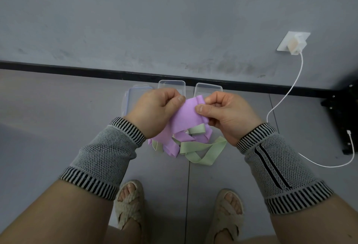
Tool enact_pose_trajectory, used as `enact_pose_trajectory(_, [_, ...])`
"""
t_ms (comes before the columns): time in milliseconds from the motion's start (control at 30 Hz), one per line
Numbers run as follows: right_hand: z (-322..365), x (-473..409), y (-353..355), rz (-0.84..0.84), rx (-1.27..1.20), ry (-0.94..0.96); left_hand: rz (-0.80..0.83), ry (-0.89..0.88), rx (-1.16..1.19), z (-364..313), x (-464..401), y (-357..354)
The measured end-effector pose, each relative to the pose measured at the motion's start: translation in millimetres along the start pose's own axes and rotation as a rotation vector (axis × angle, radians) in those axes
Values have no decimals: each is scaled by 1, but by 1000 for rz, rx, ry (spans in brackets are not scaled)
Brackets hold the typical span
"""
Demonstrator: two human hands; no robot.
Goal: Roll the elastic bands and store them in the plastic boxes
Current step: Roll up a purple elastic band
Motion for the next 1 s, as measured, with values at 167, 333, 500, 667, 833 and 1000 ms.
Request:
enact_pose_trajectory(167, [0, 1, 3, 28, -68, -16, 38, 57, 97, 6, 0, -3])
enact_pose_trajectory(333, [3, 4, 5, 41, -45, -28, 4, 58, -20, 2, 1, 2])
enact_pose_trajectory(500, [3, 4, 6, 29, -50, -41, 5, 14, -60, -2, 2, 2])
enact_pose_trajectory(667, [1, 3, 6, 40, -28, -47, 33, 22, 116, 0, 0, -3])
enact_pose_trajectory(833, [3, 5, 7, 121, -85, -30, -21, 28, 47, 3, 2, 9])
enact_pose_trajectory(1000, [2, 3, 4, 64, -70, -9, -10, 26, 21, 1, 1, 4])
Point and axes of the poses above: each hand's wrist, its own x-axis away from the middle knuckle, its own y-axis out of the back of the hand, z = x × y, the point moved 1 cm from there along -x, towards the middle knuckle, and after that the axes turned 13 degrees about z, right-handed, at the moved point
